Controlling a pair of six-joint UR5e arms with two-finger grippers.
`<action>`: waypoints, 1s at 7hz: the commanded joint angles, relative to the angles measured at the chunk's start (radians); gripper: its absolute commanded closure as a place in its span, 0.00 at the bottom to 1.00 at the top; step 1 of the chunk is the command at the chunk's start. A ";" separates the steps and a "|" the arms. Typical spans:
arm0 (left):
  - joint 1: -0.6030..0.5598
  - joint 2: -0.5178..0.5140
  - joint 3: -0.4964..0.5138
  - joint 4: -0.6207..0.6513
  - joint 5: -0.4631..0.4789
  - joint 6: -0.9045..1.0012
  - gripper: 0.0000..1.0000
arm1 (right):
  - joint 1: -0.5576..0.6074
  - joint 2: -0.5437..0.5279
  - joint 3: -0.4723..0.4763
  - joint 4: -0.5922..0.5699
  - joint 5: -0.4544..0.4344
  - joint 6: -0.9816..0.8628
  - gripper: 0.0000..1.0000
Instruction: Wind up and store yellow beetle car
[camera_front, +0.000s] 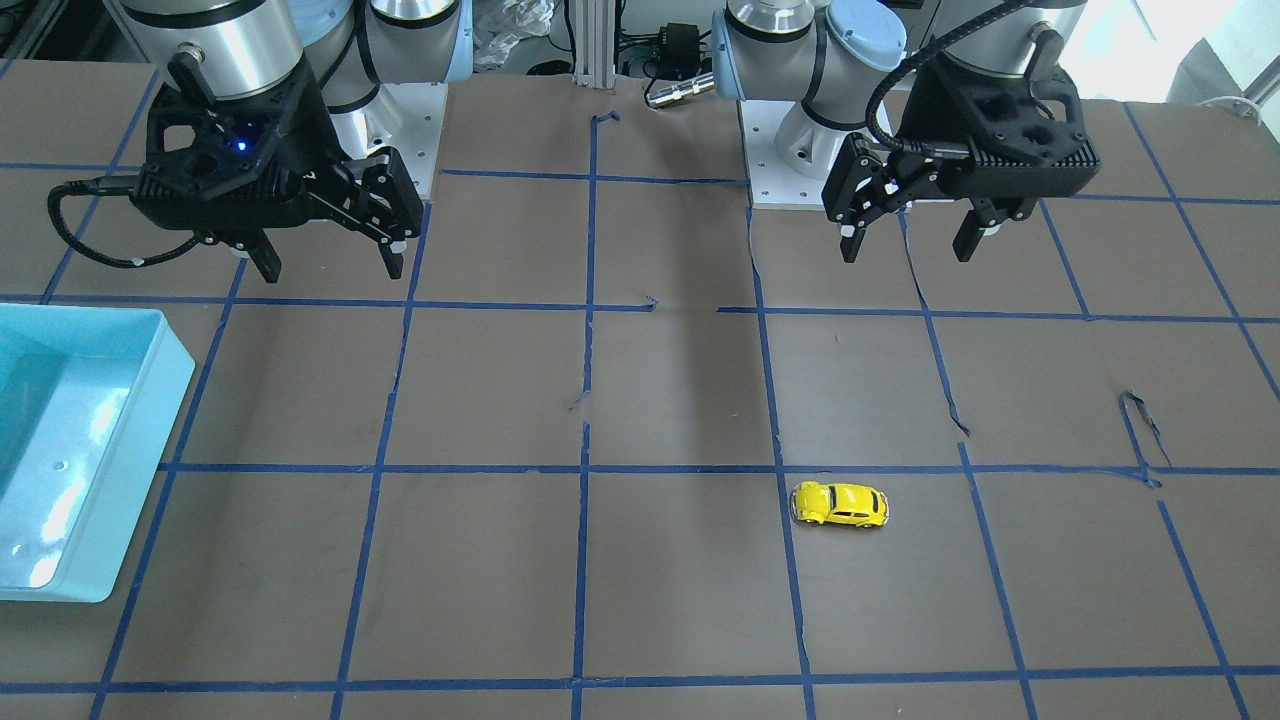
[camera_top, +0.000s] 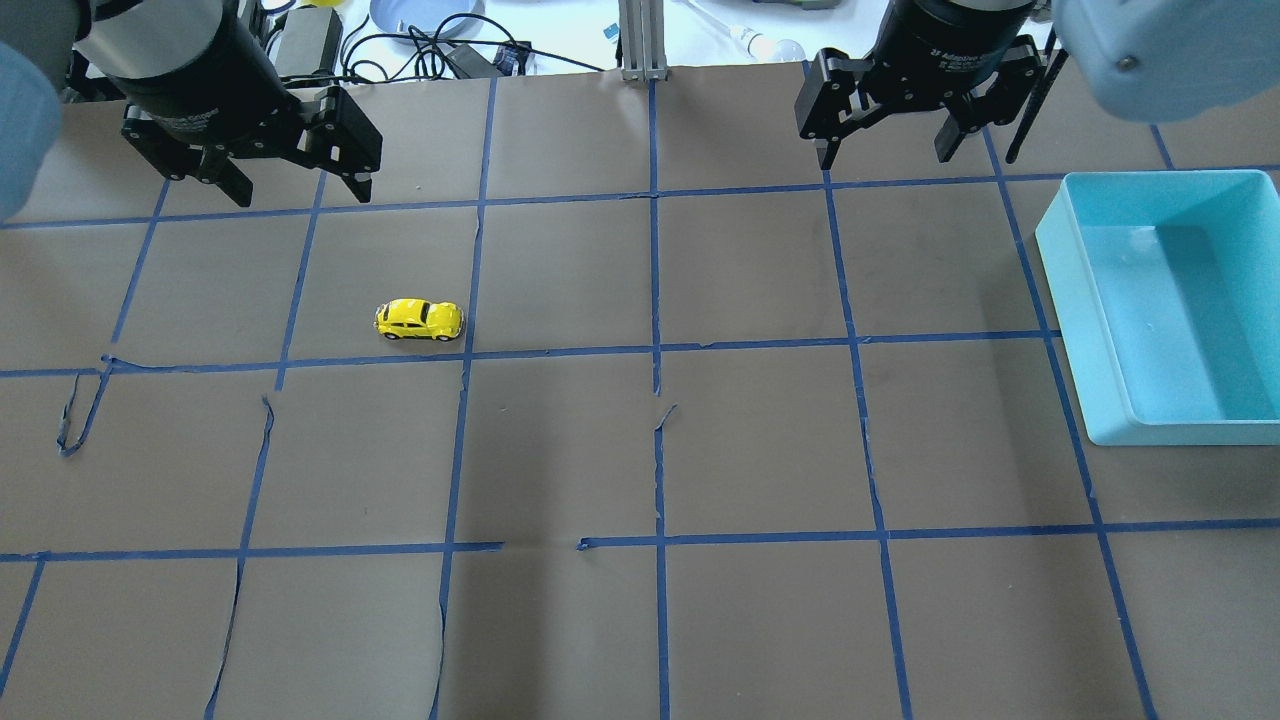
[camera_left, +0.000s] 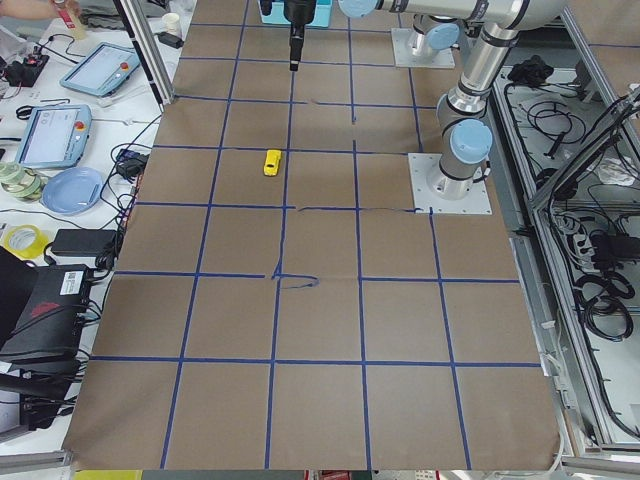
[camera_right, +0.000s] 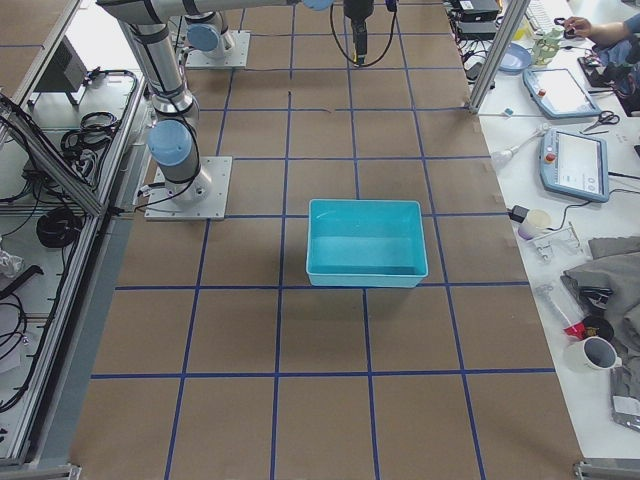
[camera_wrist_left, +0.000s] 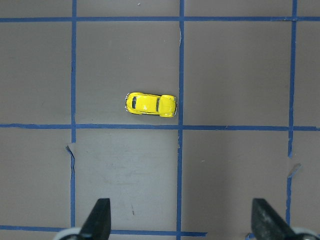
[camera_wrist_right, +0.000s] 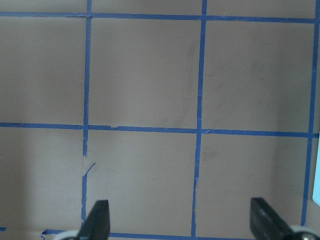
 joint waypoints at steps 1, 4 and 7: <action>0.005 -0.009 0.010 0.000 -0.004 0.025 0.00 | 0.000 0.000 0.000 0.000 0.000 0.000 0.00; 0.034 -0.055 -0.017 0.018 -0.118 0.475 0.00 | 0.000 0.000 0.000 0.000 0.000 0.000 0.00; 0.036 -0.159 -0.105 0.125 -0.072 0.944 0.00 | 0.000 0.000 0.000 0.000 0.000 0.000 0.00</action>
